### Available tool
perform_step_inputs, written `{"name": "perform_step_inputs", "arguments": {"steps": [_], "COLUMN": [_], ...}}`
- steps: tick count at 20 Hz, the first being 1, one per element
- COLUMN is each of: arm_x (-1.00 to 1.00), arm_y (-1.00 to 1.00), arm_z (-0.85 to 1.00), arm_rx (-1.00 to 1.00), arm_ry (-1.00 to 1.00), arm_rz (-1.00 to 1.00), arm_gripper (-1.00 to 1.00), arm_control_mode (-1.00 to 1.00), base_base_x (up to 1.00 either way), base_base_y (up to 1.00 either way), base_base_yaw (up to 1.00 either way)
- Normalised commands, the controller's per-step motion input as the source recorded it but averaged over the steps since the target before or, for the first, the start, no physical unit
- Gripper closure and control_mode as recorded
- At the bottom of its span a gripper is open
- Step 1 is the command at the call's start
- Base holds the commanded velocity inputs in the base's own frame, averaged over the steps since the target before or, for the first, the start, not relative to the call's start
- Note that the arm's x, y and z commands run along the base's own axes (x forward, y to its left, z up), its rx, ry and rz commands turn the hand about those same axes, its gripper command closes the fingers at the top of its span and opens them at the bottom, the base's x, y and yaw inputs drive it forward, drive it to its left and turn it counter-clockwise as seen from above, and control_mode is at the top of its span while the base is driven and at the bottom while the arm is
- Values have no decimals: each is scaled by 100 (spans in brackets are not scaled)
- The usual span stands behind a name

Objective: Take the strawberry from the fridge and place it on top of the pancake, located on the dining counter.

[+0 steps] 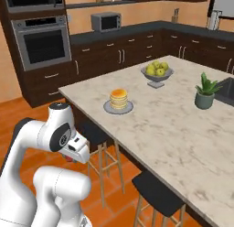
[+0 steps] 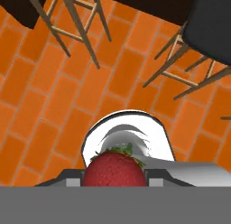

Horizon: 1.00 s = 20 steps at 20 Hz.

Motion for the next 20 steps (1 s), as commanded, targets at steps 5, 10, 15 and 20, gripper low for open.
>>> {"name": "perform_step_inputs", "arguments": {"steps": [5, 10, 15, 20], "arm_x": [0, 0, 0, 0], "arm_y": [0, 0, 0, 0], "arm_z": [0, 0, 0, 0], "arm_rx": [0, 0, 0, 0], "arm_ry": [0, 0, 0, 0], "arm_rz": [0, 0, 0, 0], "arm_gripper": [100, 100, 100, 100], "arm_control_mode": [100, 100, 100, 100], "base_base_x": [96, 28, 0, 1], "base_base_y": [24, 56, 91, 63], "base_base_yaw": [-51, -54, -42, -29]}}
